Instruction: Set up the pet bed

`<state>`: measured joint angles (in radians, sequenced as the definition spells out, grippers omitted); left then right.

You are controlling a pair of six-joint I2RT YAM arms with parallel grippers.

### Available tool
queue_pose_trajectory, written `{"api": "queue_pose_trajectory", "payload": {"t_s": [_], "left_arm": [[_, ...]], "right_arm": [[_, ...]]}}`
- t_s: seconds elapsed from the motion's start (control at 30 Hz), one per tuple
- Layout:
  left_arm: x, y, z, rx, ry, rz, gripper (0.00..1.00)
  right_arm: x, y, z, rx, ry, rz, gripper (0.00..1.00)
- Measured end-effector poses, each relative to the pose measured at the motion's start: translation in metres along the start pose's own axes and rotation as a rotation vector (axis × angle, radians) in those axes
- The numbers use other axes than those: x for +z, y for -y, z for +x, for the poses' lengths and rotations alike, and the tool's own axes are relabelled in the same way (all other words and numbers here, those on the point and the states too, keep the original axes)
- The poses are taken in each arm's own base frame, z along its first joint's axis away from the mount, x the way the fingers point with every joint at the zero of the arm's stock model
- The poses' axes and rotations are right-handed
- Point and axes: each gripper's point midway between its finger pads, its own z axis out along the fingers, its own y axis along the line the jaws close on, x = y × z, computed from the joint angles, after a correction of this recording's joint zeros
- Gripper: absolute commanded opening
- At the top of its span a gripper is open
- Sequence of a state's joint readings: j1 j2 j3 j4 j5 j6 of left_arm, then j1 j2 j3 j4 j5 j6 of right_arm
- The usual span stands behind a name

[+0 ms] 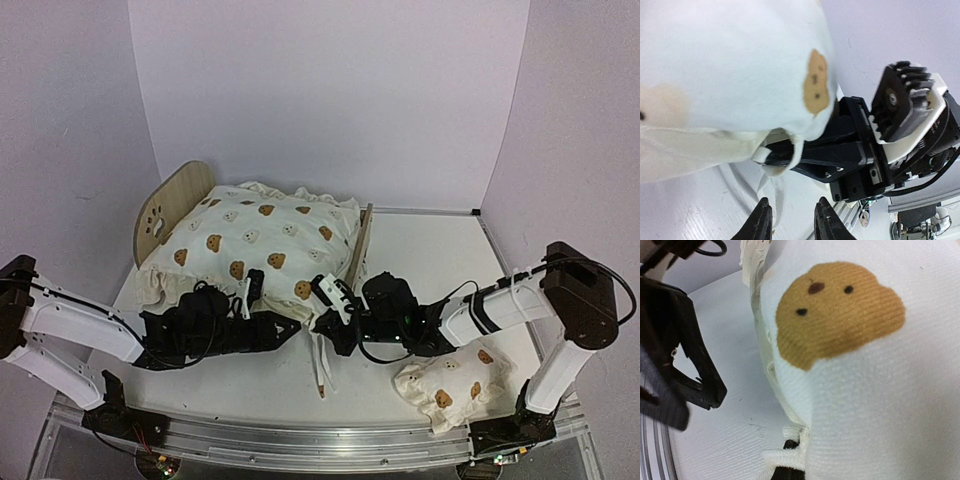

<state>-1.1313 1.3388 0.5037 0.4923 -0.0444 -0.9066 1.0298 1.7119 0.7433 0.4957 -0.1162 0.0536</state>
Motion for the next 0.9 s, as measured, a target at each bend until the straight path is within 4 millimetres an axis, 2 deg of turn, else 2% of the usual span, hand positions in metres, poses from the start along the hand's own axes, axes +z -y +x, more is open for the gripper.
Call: {"api": "queue_pose_trajectory", "payload": {"t_s": [0.17, 0.27, 0.43, 0.57, 0.67, 0.8, 0.9], "left_arm": [[0.006, -0.028, 0.0, -0.179, -0.024, -0.053, 0.23], [0.017, -0.04, 0.003, -0.273, -0.052, -0.085, 0.31], [0.024, -0.033, -0.003, -0.365, -0.042, -0.066, 0.4], [0.024, -0.027, -0.008, -0.445, -0.023, -0.037, 0.33], [0.028, -0.022, -0.008, -0.504, -0.021, -0.011, 0.34], [0.038, -0.027, -0.001, -0.574, -0.035, -0.019, 0.33], [0.042, -0.021, -0.007, -0.632, -0.017, 0.011, 0.31]], "right_arm": [[0.001, -0.001, 0.0, -0.005, 0.003, -0.013, 0.0], [0.001, -0.003, 0.0, -0.008, 0.002, -0.024, 0.0], [0.001, -0.005, 0.001, -0.015, 0.002, -0.037, 0.0], [0.001, -0.005, 0.001, -0.02, 0.002, -0.045, 0.0], [0.001, -0.005, 0.001, -0.022, 0.001, -0.046, 0.0], [0.001, -0.005, 0.001, -0.025, 0.001, -0.048, 0.0], [0.001, -0.006, 0.001, -0.025, 0.001, -0.05, 0.0]]}}
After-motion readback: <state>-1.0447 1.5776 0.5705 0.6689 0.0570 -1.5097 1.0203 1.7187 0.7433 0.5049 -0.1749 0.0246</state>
